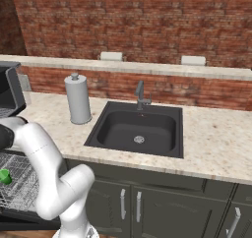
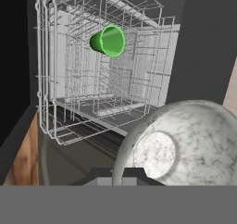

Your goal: Pick up the cup and bowl from the counter, place them in the dishwasher, and close the dishwasher door.

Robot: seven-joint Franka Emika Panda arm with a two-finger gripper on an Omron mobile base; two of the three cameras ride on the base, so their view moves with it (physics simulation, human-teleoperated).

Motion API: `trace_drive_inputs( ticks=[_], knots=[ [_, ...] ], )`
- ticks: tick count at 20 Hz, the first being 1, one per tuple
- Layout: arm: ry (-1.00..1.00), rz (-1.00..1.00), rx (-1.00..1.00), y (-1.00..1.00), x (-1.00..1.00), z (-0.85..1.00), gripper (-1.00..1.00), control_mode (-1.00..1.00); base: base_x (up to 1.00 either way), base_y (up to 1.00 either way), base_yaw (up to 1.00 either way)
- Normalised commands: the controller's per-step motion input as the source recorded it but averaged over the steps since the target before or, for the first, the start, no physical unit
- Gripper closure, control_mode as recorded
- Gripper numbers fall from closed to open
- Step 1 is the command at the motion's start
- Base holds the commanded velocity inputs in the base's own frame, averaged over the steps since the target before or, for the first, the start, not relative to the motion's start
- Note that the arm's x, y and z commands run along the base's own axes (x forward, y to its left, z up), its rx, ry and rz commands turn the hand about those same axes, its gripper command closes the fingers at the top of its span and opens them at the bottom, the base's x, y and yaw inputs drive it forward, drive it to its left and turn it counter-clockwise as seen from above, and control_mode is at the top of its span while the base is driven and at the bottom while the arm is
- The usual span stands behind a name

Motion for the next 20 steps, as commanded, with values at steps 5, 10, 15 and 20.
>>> trace_drive_inputs(
  ticks=[5, 10, 15, 20],
  knots=[
    [0.00, 0.00, 0.00, -0.27, 0.30, -0.27, 1.00, -1.00, 0.00, 0.00, 0.00],
    [0.02, 0.00, 0.00, -0.20, 0.39, -0.38, 1.00, -1.00, 0.00, 0.00, 0.00],
    [0.04, 0.00, 0.00, -0.01, 0.39, -0.47, 1.00, -1.00, 0.00, 0.00, 0.00],
    [0.03, 0.00, 0.00, 0.00, 0.31, -0.41, 1.00, -1.00, 0.00, 0.00, 0.00]
  ],
)
